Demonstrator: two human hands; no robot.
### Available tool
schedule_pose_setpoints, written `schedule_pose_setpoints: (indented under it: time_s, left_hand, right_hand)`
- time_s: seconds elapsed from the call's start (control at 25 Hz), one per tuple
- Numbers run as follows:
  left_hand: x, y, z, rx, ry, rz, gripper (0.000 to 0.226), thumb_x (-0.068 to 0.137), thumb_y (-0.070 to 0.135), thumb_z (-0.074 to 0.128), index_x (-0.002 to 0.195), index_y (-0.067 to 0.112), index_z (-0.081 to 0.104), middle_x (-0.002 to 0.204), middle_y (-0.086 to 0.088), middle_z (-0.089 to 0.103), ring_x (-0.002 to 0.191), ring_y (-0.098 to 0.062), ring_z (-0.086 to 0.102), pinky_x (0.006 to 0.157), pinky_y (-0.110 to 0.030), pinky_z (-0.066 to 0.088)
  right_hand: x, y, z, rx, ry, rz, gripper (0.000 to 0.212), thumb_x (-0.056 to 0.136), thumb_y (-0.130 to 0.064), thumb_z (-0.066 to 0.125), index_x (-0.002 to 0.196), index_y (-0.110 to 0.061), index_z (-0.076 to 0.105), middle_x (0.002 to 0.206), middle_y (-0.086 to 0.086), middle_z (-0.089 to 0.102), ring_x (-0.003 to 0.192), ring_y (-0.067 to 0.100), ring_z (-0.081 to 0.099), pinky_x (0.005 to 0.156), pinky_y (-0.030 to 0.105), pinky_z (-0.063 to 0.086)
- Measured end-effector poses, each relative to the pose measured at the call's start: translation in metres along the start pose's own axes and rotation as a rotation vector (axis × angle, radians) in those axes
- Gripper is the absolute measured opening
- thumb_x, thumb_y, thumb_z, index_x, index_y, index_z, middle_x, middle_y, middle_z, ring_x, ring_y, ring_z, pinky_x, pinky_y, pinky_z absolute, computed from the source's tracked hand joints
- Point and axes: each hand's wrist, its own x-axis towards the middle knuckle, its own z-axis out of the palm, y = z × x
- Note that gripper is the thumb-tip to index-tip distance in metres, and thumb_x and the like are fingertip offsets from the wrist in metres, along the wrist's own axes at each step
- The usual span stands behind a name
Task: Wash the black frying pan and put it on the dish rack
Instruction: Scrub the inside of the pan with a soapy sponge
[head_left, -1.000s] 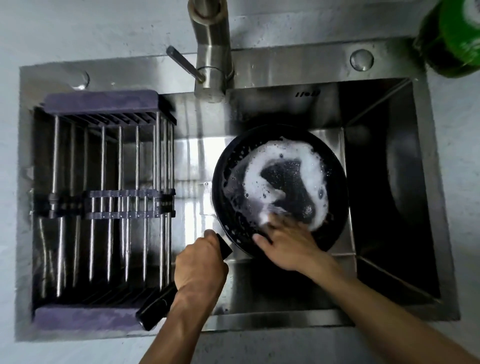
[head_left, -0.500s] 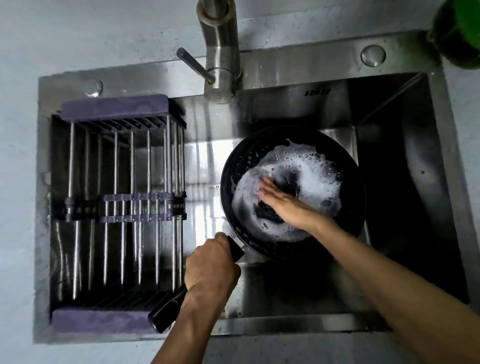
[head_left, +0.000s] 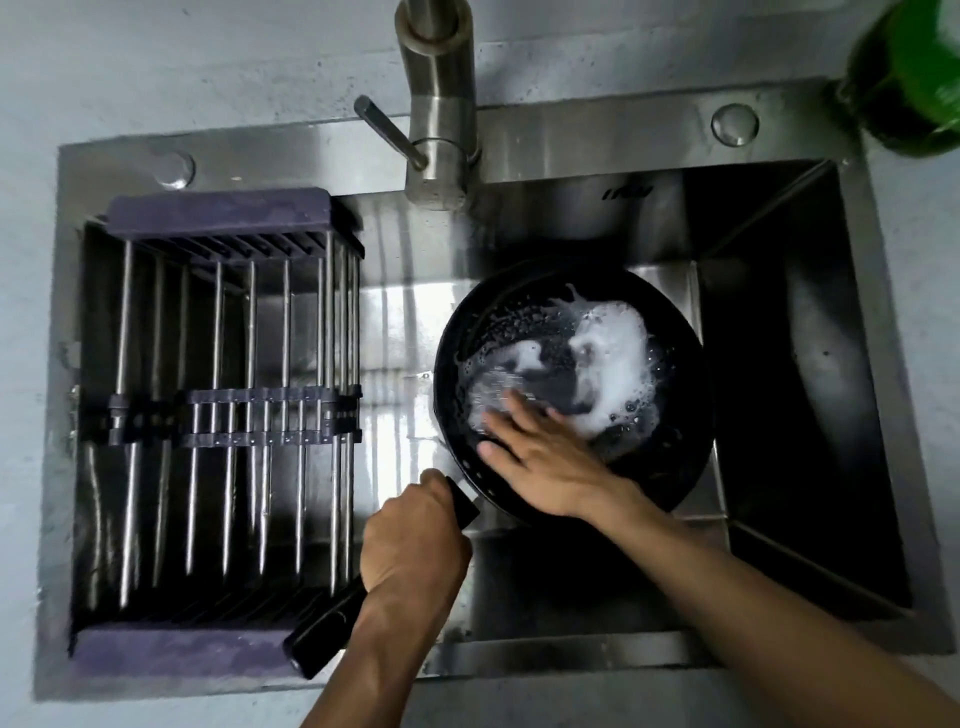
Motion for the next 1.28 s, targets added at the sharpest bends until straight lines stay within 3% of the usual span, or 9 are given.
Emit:
schedule_pose_setpoints:
  time_s: [0.2, 0.28, 0.36, 0.52, 0.8, 0.96, 1.12, 1.2, 1.28]
  left_hand:
    - [0.001, -0.003, -0.006, -0.003, 0.01, 0.01, 0.03, 0.084, 0.015, 0.055, 0.113, 0.017, 0.05, 0.104, -0.002, 0.064, 0.097, -0.023, 0.064, 0.069, -0.029, 0.042]
    - [-0.003, -0.002, -0.003, -0.009, 0.011, 0.017, 0.029, 0.084, 0.013, 0.053, 0.113, 0.016, 0.049, 0.103, -0.002, 0.064, 0.097, -0.023, 0.064, 0.068, -0.028, 0.04]
    - [-0.001, -0.001, 0.001, -0.008, 0.012, 0.02, 0.029, 0.085, 0.012, 0.053, 0.113, 0.017, 0.048, 0.102, -0.001, 0.063, 0.096, -0.022, 0.064, 0.067, -0.028, 0.039]
    - [0.001, -0.005, 0.0, -0.023, 0.022, 0.015, 0.03, 0.084, 0.013, 0.055, 0.113, 0.018, 0.051, 0.1, -0.001, 0.065, 0.093, -0.022, 0.064, 0.065, -0.028, 0.04]
    - [0.001, -0.004, 0.001, -0.025, 0.028, 0.012, 0.029, 0.083, 0.012, 0.053, 0.111, 0.017, 0.05, 0.099, -0.002, 0.065, 0.092, -0.023, 0.065, 0.067, -0.03, 0.043]
    - [0.0, -0.004, 0.002, -0.043, 0.009, 0.024, 0.028, 0.083, 0.012, 0.054, 0.11, 0.017, 0.052, 0.097, -0.001, 0.065, 0.089, -0.022, 0.065, 0.065, -0.029, 0.044]
    - [0.001, -0.004, -0.001, -0.028, 0.011, 0.015, 0.03, 0.084, 0.014, 0.055, 0.113, 0.018, 0.049, 0.099, -0.001, 0.064, 0.092, -0.023, 0.064, 0.066, -0.029, 0.043]
    - [-0.002, -0.003, -0.001, -0.031, 0.01, 0.016, 0.03, 0.084, 0.013, 0.053, 0.114, 0.018, 0.047, 0.102, -0.001, 0.064, 0.095, -0.022, 0.064, 0.069, -0.029, 0.043]
    - [0.0, -0.002, 0.0, -0.015, 0.006, 0.014, 0.031, 0.085, 0.016, 0.054, 0.114, 0.018, 0.046, 0.103, -0.001, 0.064, 0.097, -0.022, 0.064, 0.072, -0.03, 0.045]
  right_hand:
    - [0.031, 0.03, -0.036, -0.26, 0.222, 0.322, 0.072, 0.101, -0.06, 0.011, 0.139, -0.016, 0.054, 0.159, 0.017, 0.026, 0.14, 0.032, 0.033, 0.114, 0.048, 0.024]
    - [0.013, 0.021, -0.006, -0.273, 0.237, 0.214, 0.073, 0.102, -0.058, 0.018, 0.13, -0.005, 0.06, 0.158, 0.017, 0.024, 0.136, 0.034, 0.031, 0.114, 0.047, 0.027]
    - [0.024, 0.012, -0.002, -0.161, 0.276, 0.077, 0.069, 0.103, -0.055, 0.024, 0.125, -0.003, 0.062, 0.158, 0.012, 0.021, 0.136, 0.033, 0.034, 0.112, 0.044, 0.034]
    - [0.007, 0.035, -0.018, -0.292, 0.206, 0.32, 0.077, 0.101, -0.061, 0.017, 0.119, -0.005, 0.066, 0.154, 0.018, 0.027, 0.132, 0.034, 0.04, 0.107, 0.048, 0.034]
    - [0.003, 0.048, -0.008, -0.211, 0.24, 0.157, 0.077, 0.099, -0.061, 0.011, 0.13, -0.007, 0.056, 0.139, 0.01, 0.038, 0.127, 0.028, 0.04, 0.106, 0.042, 0.039]
    - [0.0, 0.032, 0.009, -0.199, 0.168, -0.104, 0.074, 0.101, -0.058, 0.009, 0.139, -0.011, 0.052, 0.152, 0.007, 0.034, 0.143, 0.027, 0.03, 0.12, 0.041, 0.021]
    - [0.005, 0.08, -0.024, -0.229, 0.22, 0.173, 0.074, 0.1, -0.061, 0.008, 0.153, -0.017, 0.035, 0.162, 0.009, 0.024, 0.147, 0.029, 0.025, 0.117, 0.044, 0.024]
    - [-0.031, 0.064, 0.008, -0.245, 0.177, 0.068, 0.087, 0.094, -0.065, -0.003, 0.145, -0.015, 0.047, 0.151, 0.012, 0.041, 0.139, 0.032, 0.036, 0.114, 0.044, 0.029]
    - [-0.019, 0.041, 0.014, -0.148, 0.085, -0.098, 0.072, 0.098, -0.06, 0.015, 0.145, -0.016, 0.045, 0.149, 0.008, 0.042, 0.136, 0.029, 0.037, 0.113, 0.041, 0.03]
